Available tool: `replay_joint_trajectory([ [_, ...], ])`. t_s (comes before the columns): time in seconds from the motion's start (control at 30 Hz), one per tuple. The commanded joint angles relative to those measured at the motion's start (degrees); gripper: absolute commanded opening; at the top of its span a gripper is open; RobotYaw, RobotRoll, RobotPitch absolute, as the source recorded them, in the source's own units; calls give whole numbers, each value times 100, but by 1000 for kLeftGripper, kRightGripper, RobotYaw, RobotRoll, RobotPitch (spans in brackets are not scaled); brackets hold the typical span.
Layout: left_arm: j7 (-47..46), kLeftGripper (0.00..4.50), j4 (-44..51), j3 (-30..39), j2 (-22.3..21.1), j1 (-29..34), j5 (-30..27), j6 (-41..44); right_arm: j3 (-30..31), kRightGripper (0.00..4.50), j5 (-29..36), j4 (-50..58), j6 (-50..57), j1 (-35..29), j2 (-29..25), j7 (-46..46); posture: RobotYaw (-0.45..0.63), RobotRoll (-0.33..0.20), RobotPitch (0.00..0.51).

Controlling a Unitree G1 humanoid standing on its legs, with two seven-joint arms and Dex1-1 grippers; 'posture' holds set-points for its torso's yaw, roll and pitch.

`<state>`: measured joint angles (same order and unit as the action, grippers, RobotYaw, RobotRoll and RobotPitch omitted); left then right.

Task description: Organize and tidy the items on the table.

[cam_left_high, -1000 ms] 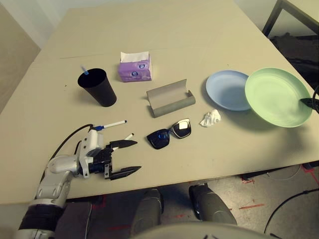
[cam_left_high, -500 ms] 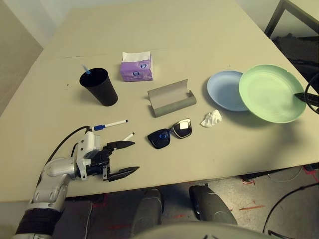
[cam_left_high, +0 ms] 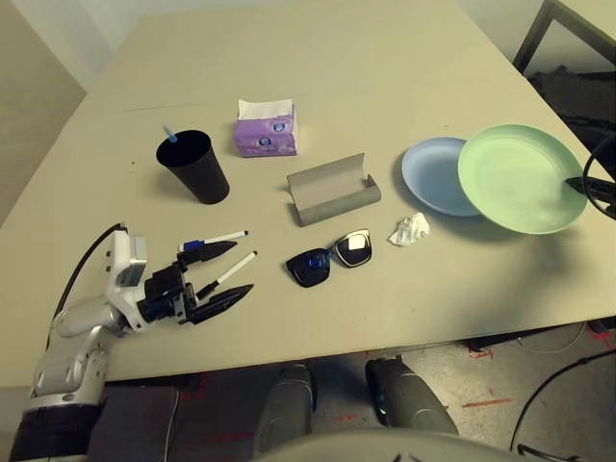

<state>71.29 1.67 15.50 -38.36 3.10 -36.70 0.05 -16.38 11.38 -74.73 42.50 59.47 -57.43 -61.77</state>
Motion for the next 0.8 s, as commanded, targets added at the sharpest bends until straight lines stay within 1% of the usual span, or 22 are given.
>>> replay_joint_trajectory([
  [0.03, -160, 4500, 158, 62, 82, -49, -34, 54, 17, 16, -76, -66, 99, 78, -3, 14, -1, 0, 164],
  [0.2, -324, 4500, 325, 37, 134, -90, -28, 137, 101, 16, -189, -75, 186, 171, 54, 2, 3, 0, 167],
  [0.43, -332, 4500, 273, 122, 132, 85, -8, 99, 205, 16, -278, -87, 181, 324, 137, -12, 17, 0, 168],
  [0.5, -362, 4500, 300, 129, 142, 113, -15, 110, 148, 16, -264, -88, 95, 378, 157, 56, 18, 0, 167],
  [0.57, -372, 4500, 295, 123, 153, 132, -9, 113, 41, 565, -206, -101, 71, 447, 173, 189, 17, 0, 165],
  [0.6, -371, 4500, 291, 115, 156, 143, -8, 120, 49, 722, -222, -100, 46, 454, 177, 200, 17, 0, 163],
  [0.7, -367, 4500, 265, 97, 166, 148, 0, 128, 100, 1850, -277, -97, -20, 411, 156, 174, 14, 0, 158],
  [0.8, -350, 4500, 216, 86, 168, 120, 3, 133, 46, 2870, -251, -108, -99, 338, 106, 250, 8, 0, 154],
])
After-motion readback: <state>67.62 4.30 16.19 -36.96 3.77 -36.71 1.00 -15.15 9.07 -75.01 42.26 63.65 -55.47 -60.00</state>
